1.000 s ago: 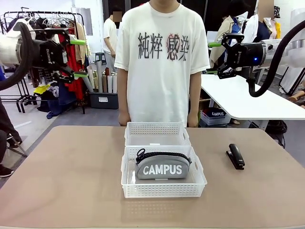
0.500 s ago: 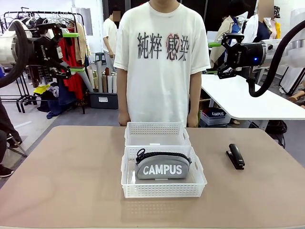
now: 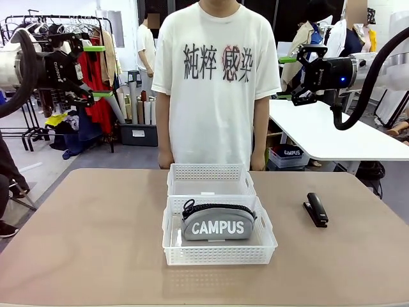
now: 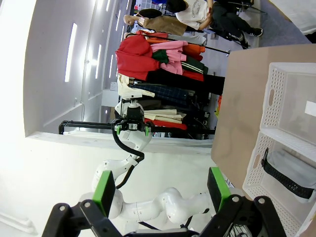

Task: Distribute items into two baskets.
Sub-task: Pick up the Stapler that the person points to.

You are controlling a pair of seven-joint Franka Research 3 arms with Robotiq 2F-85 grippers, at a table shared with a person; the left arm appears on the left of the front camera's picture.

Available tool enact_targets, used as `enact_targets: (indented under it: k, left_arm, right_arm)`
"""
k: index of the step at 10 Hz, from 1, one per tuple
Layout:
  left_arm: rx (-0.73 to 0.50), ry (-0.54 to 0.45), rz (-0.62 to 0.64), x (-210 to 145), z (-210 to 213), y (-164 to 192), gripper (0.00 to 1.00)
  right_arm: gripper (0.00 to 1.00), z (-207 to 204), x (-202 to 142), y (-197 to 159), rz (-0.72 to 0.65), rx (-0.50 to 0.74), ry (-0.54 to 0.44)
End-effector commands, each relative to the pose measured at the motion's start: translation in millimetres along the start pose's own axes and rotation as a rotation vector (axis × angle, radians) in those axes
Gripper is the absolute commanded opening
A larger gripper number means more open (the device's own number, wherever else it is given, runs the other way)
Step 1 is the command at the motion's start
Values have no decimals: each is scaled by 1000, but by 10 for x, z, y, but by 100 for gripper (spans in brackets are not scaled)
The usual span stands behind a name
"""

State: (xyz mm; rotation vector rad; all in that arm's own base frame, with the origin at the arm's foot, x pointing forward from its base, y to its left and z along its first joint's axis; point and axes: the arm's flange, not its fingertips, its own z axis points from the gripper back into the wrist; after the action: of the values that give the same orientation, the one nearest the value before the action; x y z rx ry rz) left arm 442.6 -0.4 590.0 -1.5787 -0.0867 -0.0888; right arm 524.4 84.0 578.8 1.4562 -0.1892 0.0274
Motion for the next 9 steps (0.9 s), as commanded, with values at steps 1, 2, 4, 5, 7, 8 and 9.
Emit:
enact_targets:
  k: [1,2,4,5,7,8,9]
  left_arm:
    - [-3,8,1,-8,-12,1,100]
    - [-3,8,1,-8,-12,1,100]
    - [-3,8,1,-8,-12,1,100]
    - [-3,8,1,-8,-12,1,100]
    - [-3,8,1,-8,-12,1,100]
    - [-3,8,1,-8,-12,1,100]
    - [-3,8,1,-8,-12,1,100]
  right_arm:
    - [100,-1,-1,21,3,2,0]
    - [100,-1,-1,21,3,2,0]
    - [100,-1,-1,21,3,2,0]
    - [100,-1,-1,21,3,2,0]
    - [100,-1,-1,21,3,2,0]
    - [100,-1,-1,21,3,2,0]
    - [100,-1,-1,21,3,2,0]
